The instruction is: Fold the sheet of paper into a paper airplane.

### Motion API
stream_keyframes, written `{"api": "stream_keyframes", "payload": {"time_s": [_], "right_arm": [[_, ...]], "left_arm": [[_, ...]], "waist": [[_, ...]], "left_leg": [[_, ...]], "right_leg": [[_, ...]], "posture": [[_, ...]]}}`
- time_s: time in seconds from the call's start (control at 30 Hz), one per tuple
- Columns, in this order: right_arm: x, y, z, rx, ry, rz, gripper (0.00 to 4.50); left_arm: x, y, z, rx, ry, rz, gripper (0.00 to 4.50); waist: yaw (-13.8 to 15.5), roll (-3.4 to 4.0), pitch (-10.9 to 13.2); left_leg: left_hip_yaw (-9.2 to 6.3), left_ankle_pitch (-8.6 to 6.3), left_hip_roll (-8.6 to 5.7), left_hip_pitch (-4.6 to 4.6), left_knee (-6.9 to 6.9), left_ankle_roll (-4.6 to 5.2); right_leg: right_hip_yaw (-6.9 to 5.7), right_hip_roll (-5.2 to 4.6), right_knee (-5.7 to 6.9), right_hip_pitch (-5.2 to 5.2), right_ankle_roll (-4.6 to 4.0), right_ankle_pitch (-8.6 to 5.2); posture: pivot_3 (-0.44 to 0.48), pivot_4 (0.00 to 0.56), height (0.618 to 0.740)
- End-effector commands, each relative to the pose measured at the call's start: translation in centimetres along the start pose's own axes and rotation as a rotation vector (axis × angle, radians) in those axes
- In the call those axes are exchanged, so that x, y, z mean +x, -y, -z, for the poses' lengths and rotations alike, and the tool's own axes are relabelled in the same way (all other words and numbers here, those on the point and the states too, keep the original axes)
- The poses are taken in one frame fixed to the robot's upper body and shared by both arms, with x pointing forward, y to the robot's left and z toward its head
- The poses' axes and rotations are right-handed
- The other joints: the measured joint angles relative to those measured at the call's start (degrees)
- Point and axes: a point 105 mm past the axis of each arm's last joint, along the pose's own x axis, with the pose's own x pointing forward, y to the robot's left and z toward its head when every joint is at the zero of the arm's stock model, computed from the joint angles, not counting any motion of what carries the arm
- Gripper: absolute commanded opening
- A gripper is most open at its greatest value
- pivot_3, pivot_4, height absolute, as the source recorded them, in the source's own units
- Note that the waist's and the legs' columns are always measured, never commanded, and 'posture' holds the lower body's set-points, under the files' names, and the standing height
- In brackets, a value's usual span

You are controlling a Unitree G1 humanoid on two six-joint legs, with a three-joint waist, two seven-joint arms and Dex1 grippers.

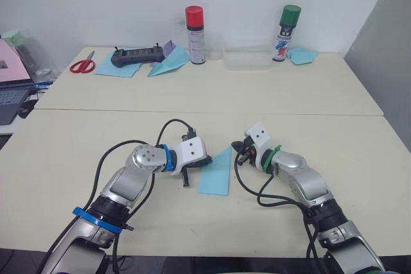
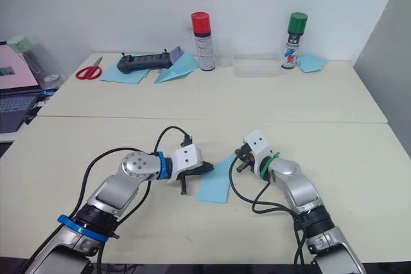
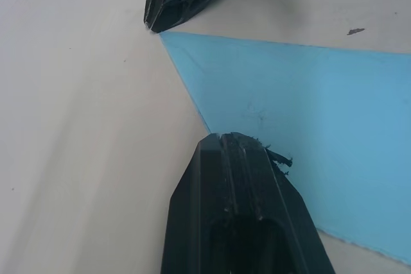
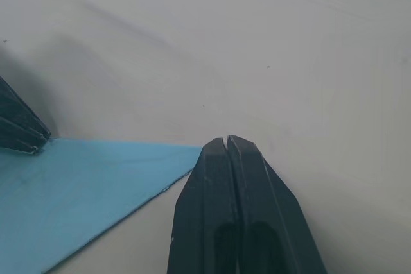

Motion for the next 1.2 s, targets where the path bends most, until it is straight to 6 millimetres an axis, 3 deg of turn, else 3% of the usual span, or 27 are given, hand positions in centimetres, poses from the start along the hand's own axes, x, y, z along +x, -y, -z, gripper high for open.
{"api": "stream_keyframes", "payload": {"time_s": [0.03, 0.33, 0.47, 0.67, 0.8, 0.93, 1.2], "right_arm": [[-1.6, 0.7, -1.6, 0.022, 0.106, -0.006, 0.04], [-1.8, -2.4, -2.2, 0.001, 0.126, -0.146, 0.04], [-1.5, -3.1, -1.0, -0.035, 0.074, -0.166, 0.04], [-2.0, -4.5, 2.2, -0.080, -0.087, -0.247, 0.04], [-2.7, -5.5, 2.9, -0.069, -0.109, -0.302, 0.04], [-3.7, -8.0, 3.8, -0.030, -0.147, -0.422, 0.04], [-5.0, -10.1, 5.4, -0.043, -0.223, -0.534, 0.04]], "left_arm": [[0.4, 1.8, 2.8, -0.075, -0.093, 0.064, 0.00], [0.5, 2.1, 2.8, -0.076, -0.097, 0.079, 0.00], [0.4, 2.0, 2.7, -0.072, -0.097, 0.081, 0.00], [0.1, 2.1, 2.9, -0.069, -0.109, 0.087, 0.00], [-0.1, 2.1, 2.9, -0.072, -0.114, 0.087, 0.00], [-0.4, 2.3, 3.1, -0.081, -0.126, 0.095, 0.00], [-1.0, 2.9, 3.3, -0.089, -0.138, 0.105, 0.00]], "waist": [[0.1, 0.02, 0.0], [0.1, 0.22, 0.2], [0.1, 0.22, 0.2], [0.1, 0.23, 0.1], [0.1, 0.20, 0.1], [0.1, 0.14, 0.1], [-0.5, 0.13, 0.1]], "left_leg": [[0.00, 0.00, -0.02, -0.06, 0.00, 0.00], [-0.03, -0.01, -0.01, -0.35, -0.08, 0.00], [-0.02, -0.01, -0.02, -0.41, -0.08, 0.00], [-0.02, -0.01, -0.02, -0.38, -0.09, 0.00], [-0.03, -0.01, -0.01, -0.38, -0.11, 0.00], [-0.03, -0.02, 0.00, -0.37, -0.15, -0.01], [-0.02, -0.03, 0.04, -0.29, -0.27, -0.02]], "right_leg": [[-0.01, -0.02, -0.01, -0.03, 0.03, 0.01], [-0.06, 0.00, -0.04, -0.28, 0.11, 0.04], [-0.06, -0.02, -0.09, -0.29, 0.11, 0.04], [-0.07, -0.02, -0.09, -0.29, 0.10, 0.03], [-0.07, -0.02, -0.09, -0.29, 0.07, 0.01], [-0.08, -0.02, -0.09, -0.29, 0.05, -0.04], [-0.08, 0.00, -0.09, -0.30, -0.05, -0.15]], "posture": [[0.000, 0.150, 0.740], [0.000, 0.150, 0.740], [0.000, 0.150, 0.740], [0.000, 0.150, 0.740], [0.000, 0.150, 0.740], [0.000, 0.150, 0.740], [0.000, 0.150, 0.740]]}}
